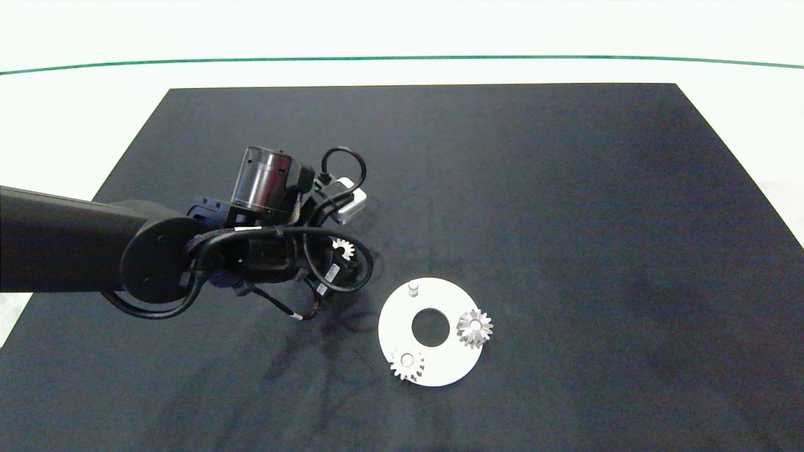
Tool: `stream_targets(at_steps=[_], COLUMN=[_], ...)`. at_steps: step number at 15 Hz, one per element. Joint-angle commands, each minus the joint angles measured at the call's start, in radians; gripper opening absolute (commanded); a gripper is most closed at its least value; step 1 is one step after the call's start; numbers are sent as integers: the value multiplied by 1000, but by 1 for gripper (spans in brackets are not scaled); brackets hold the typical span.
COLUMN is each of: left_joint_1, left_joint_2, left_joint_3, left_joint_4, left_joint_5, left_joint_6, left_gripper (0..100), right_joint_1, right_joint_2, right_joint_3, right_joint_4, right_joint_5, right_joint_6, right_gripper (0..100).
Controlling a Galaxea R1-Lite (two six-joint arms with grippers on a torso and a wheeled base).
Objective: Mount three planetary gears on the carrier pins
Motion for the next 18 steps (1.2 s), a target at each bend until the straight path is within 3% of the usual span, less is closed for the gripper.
stream_targets(at_steps=[1, 5, 11, 16, 18], left_joint_1=[0, -3, -44, -152, -202], left_joint_2=[0, -8, -97, -143, -149], left_joint_3=[2, 11, 29, 38, 18], left_joint_4=[0, 3, 13, 49, 93], left_joint_5=[1, -2, -6, 0, 14], left_joint_6=[1, 0, 0, -3, -14], left_gripper=[24, 16, 16, 16, 16], right_joint_1=[0, 0, 0, 0, 0], right_joint_2=[1, 0, 6, 5, 6], right_joint_3=[0, 0, -9, -12, -14], right_joint_4=[5, 5, 3, 3, 3], right_joint_5=[-2, -4, -2, -2, -2], right_joint_6=[-2, -2, -3, -3, -3], right_gripper=[100, 100, 100, 100, 100])
